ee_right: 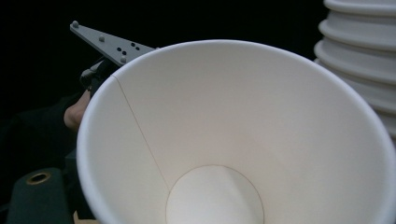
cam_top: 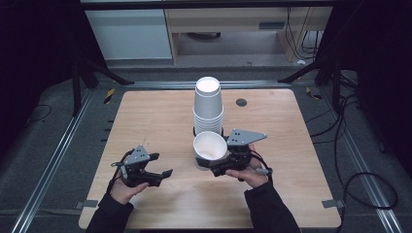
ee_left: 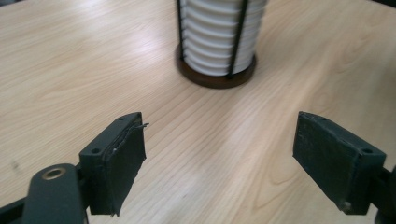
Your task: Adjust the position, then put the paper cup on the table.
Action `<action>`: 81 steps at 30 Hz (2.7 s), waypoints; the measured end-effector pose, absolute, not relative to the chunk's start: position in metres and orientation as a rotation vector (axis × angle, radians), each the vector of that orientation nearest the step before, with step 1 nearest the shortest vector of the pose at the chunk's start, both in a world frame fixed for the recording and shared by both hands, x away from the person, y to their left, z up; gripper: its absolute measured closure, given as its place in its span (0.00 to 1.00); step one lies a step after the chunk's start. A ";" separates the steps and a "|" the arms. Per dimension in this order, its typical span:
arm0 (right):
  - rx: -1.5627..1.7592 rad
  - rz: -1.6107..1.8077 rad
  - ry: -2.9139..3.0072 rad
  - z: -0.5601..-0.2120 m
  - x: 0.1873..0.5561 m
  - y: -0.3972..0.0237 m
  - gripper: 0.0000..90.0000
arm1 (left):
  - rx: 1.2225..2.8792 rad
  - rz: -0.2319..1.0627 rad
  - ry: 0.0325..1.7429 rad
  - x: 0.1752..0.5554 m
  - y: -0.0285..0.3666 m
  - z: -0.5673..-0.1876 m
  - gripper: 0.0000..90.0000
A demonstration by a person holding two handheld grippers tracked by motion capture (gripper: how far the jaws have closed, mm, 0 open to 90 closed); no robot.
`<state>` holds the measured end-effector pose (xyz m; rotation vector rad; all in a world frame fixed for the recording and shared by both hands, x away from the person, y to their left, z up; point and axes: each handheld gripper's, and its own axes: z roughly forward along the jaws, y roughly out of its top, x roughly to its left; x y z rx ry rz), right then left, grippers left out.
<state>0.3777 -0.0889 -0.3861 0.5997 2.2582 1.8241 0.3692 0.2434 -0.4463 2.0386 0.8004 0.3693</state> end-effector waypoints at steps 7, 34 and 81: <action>0.687 1.760 2.199 -0.389 0.372 -0.121 0.15 | 2.040 0.409 0.900 0.374 0.252 -0.456 0.19; 1.101 1.440 1.896 -0.404 0.395 -0.218 0.15 | 2.022 0.427 1.024 0.383 0.265 -0.463 0.19; 1.319 1.199 1.845 -0.461 0.433 -0.268 0.15 | 2.042 0.437 1.037 0.385 0.264 -0.466 0.19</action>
